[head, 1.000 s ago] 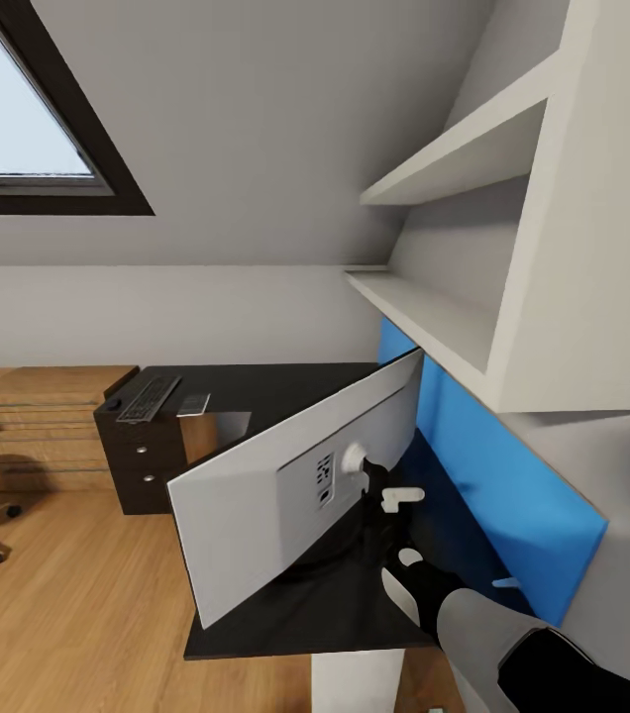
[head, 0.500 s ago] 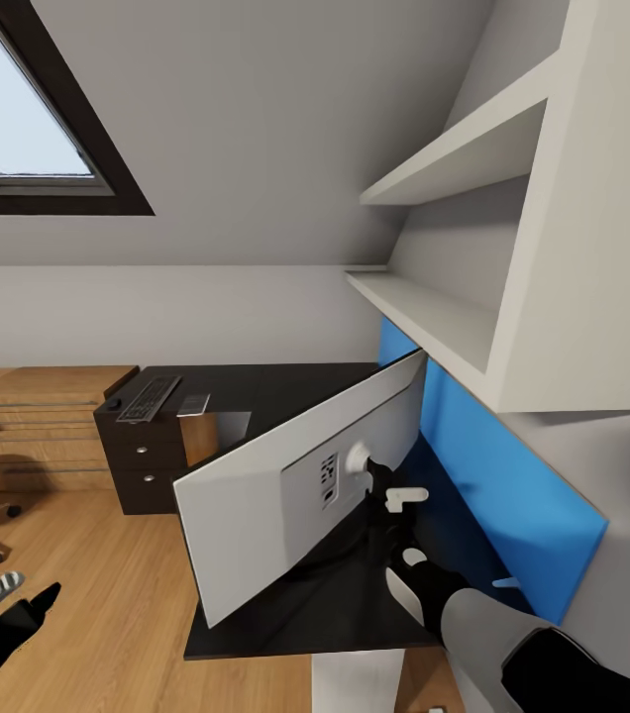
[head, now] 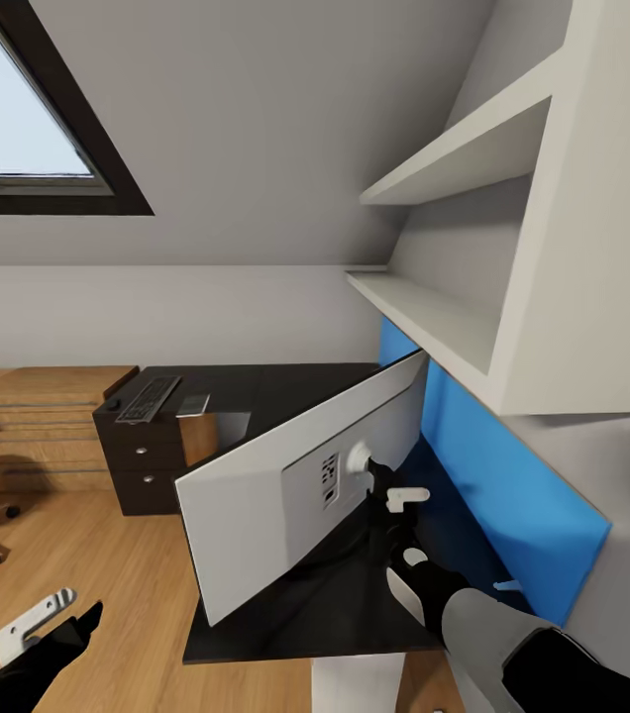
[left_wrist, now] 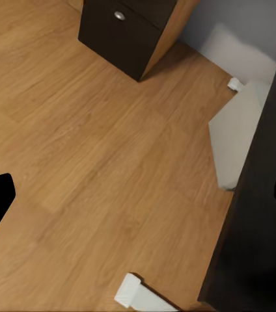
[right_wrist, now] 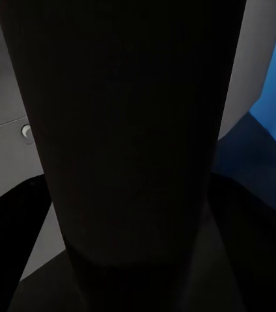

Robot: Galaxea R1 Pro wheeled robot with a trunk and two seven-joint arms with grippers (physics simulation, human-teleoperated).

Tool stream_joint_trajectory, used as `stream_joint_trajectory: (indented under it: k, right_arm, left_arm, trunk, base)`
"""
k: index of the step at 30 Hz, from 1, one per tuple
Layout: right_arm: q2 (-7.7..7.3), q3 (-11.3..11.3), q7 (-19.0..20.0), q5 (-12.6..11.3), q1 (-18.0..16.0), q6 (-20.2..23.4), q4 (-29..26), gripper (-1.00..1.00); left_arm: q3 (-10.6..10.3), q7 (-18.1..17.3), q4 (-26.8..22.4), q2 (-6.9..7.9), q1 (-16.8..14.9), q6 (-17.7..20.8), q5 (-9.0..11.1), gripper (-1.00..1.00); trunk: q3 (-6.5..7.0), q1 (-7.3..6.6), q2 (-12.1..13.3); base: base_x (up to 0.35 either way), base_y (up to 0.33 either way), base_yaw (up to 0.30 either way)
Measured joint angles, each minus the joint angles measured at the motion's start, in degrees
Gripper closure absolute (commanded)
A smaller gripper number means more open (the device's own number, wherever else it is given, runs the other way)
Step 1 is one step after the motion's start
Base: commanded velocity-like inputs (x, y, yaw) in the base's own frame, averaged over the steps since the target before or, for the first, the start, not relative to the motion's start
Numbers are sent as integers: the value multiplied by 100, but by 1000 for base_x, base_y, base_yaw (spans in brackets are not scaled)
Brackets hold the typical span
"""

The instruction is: In the bedroom, organize the workspace by keeping the computer under the desk, ensuring the monitor is on the desk, placing the keyboard on the desk next to the monitor, placing the mouse on the desk next to the keyboard, moving the folder from the swivel chair onto the desk next to the mouse, stacking the notebook on top of the folder with the pen on top of the notebook, and positioning the swivel chair next to the desk.

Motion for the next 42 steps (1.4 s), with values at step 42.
stream_joint_trajectory:
  k: [42]
  right_arm:
    - [-250,-276,91,130,-5,55,-20,100]
  left_arm:
    - [484,-47,-22,6,0,9,7,-100]
  trunk:
    - [2,-2,-3]
  base:
    - [131,0,0]
